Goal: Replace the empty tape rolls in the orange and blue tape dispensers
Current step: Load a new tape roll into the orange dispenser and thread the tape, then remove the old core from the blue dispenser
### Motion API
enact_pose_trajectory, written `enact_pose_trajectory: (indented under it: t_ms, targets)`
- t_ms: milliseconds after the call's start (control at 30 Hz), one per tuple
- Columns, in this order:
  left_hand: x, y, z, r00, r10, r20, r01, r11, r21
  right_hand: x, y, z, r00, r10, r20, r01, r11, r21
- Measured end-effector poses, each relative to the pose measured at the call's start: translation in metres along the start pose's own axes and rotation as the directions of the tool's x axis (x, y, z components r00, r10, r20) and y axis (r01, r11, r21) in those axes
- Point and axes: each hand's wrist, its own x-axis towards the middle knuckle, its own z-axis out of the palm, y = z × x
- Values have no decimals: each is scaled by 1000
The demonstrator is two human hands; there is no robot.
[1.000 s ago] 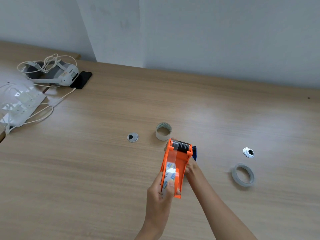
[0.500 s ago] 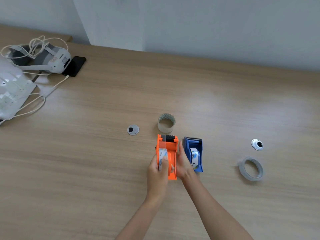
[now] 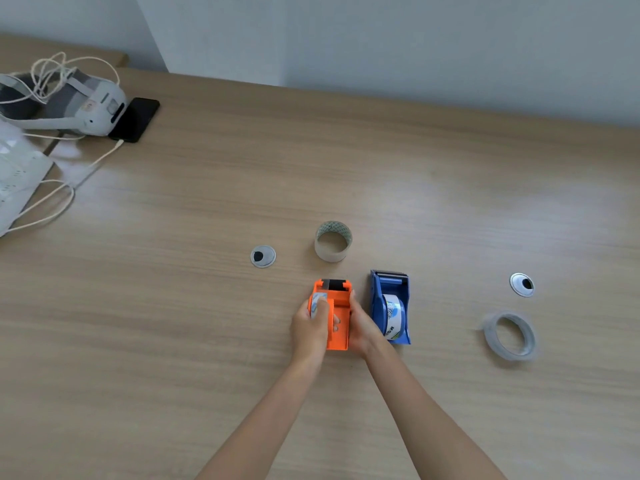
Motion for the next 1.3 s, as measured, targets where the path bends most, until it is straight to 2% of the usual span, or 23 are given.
enact_pose_trajectory:
  t_ms: [67,133,167,233,300,367,433,533,600,700,767,800,833,867,900,967,1033,1067,1100,1167,1233,1300]
  targets:
    - [0,1,-1,1000,-6,4,6,1000,0,0,0,3,990,-37,-133,26,996,-80]
    - [0,-2,-2,1000,12,8,-12,1000,20,3,3,7,942,-151,-299,68,960,-270]
    - [0,-3,-2,1000,26,5,-26,999,36,3,6,9,916,-217,-338,75,920,-385]
    - [-1,-5,-3,999,42,15,-43,996,78,-4,12,10,885,-322,-337,56,791,-609]
    - [-4,-6,-4,998,43,43,-47,995,93,-19,19,8,874,-391,-287,-2,589,-808]
    - [-8,-9,-6,997,39,69,-45,995,91,-35,24,3,874,-425,-234,-46,408,-912]
    - [-11,-15,-9,997,32,73,-38,996,83,-54,28,1,898,-395,-191,-53,335,-941]
    - [-14,-21,-14,993,48,111,-61,991,117,-87,32,-3,914,-395,-98,60,370,-927]
    - [-14,-20,-17,990,58,128,-74,989,128,-111,28,-12,878,-472,-79,152,431,-890]
    - [-11,-19,-20,992,47,115,-57,995,82,-135,10,-32,763,-633,-132,243,470,-849]
    - [-14,-20,-24,993,121,-5,-121,992,43,-142,-7,-47,671,-721,-175,273,460,-845]
    - [-18,-19,-26,967,227,-117,-217,972,94,-141,-14,-55,630,-750,-201,278,460,-843]
    - [-24,-16,-27,902,374,-214,-333,921,202,-138,-20,-61,595,-771,-226,280,463,-841]
    - [-33,-12,-25,817,519,-252,-442,844,303,-134,-24,-67,575,-780,-246,276,468,-840]
    - [-43,-6,-17,751,624,-217,-538,768,347,-129,-28,-71,571,-780,-256,265,470,-842]
    - [-61,5,8,692,721,-31,-676,663,322,-118,-31,-71,611,-751,-252,234,475,-848]
    - [-66,7,40,719,678,153,-691,672,266,-103,-30,-66,670,-708,-225,214,473,-855]
    - [-63,6,56,772,601,206,-636,731,247,-95,-29,-64,688,-696,-208,215,468,-857]
    - [-59,5,70,836,497,231,-544,805,235,-90,-28,-61,697,-691,-191,217,457,-863]
    - [-45,5,91,951,226,209,-273,933,233,-78,-24,-59,699,-691,-182,206,438,-875]
    - [-35,9,102,981,-19,196,-33,966,255,-72,-23,-59,706,-678,-202,209,472,-857]
    - [-32,12,105,964,-137,230,78,966,247,-70,-23,-61,707,-675,-208,231,500,-835]
